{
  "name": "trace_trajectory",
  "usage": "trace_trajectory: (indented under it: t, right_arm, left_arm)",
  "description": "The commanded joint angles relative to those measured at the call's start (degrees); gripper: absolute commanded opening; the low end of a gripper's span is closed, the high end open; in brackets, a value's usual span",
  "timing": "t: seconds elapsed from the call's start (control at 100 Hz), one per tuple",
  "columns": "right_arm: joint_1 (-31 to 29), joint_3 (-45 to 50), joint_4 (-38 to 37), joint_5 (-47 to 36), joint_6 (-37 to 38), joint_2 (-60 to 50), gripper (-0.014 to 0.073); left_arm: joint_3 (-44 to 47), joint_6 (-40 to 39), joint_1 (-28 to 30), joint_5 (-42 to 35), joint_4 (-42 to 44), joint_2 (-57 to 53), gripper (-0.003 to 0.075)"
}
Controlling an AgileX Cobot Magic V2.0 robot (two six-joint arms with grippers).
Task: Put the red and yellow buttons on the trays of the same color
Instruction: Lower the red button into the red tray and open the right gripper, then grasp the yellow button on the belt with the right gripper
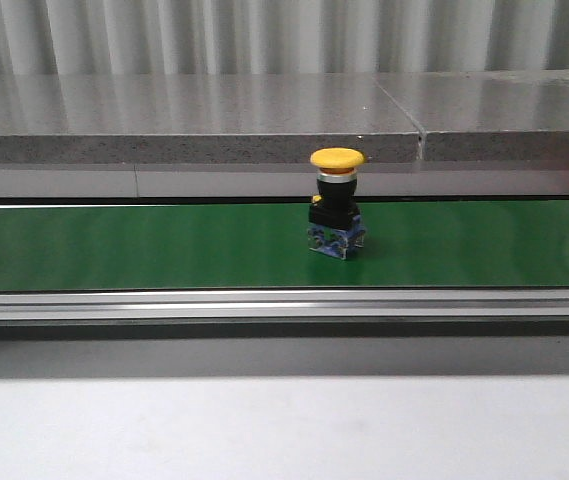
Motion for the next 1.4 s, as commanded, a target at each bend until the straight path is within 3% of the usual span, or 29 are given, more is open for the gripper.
trace_trajectory:
  t: [0.0,0.55,0.86,1.39]
  right_arm:
    - [1.5,-1.7,0.9,0.7,-0.8,-5.7,0.0616]
    - [19.1,18.1,1.0,5.8,-11.5,-20.4,0.0616]
    - [29.8,19.8,1.3,9.5,-15.0,-18.7,0.0616]
    - [40.6,19.5,2.4,0.2,-15.0,-11.1,0.0616]
  left_arm:
    - [-1.6,-0.2,-0.5,-4.2,-0.4,0.5,-0.0021]
    - [-1.6,-0.2,-0.5,-4.2,-0.4,0.5,-0.0021]
    - [-1.6,-0.2,-0.5,-4.2,-0.4,0.5,-0.0021]
    - [-1.6,-0.2,-0.5,-4.2,-0.4,0.5,-0.0021]
